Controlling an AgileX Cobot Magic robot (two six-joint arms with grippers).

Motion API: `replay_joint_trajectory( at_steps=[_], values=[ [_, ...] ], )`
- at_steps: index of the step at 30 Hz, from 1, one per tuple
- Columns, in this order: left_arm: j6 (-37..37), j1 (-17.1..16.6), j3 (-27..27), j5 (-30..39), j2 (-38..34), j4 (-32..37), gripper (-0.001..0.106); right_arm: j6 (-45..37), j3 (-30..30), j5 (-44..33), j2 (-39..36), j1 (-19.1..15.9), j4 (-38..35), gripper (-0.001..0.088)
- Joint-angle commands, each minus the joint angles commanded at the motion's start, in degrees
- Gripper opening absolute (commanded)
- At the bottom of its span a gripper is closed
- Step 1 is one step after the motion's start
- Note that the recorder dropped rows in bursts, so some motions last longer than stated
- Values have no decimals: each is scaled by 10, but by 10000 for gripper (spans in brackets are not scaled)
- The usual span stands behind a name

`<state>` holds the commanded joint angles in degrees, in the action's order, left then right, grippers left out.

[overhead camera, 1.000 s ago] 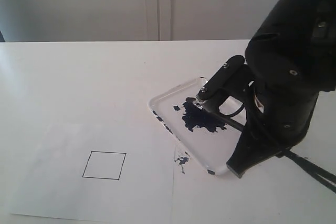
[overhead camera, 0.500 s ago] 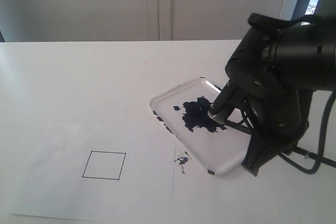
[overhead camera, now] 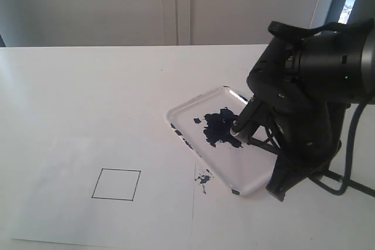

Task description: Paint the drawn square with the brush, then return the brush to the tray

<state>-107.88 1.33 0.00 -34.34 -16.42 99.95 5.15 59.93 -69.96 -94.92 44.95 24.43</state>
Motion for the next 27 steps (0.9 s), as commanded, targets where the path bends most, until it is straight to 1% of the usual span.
replay_joint_trajectory(
  at_steps=[6,9,21,27],
  values=[
    [0,0,0,0,0,0,0,0,0,0,2,0,-18,0],
    [0,0,0,0,0,0,0,0,0,20,12,0,-25,0],
    [0,0,0,0,0,0,0,0,0,38,84,0,-21,0],
    [0,0,0,0,0,0,0,1,0,37,100,0,-35,0]
  ],
)
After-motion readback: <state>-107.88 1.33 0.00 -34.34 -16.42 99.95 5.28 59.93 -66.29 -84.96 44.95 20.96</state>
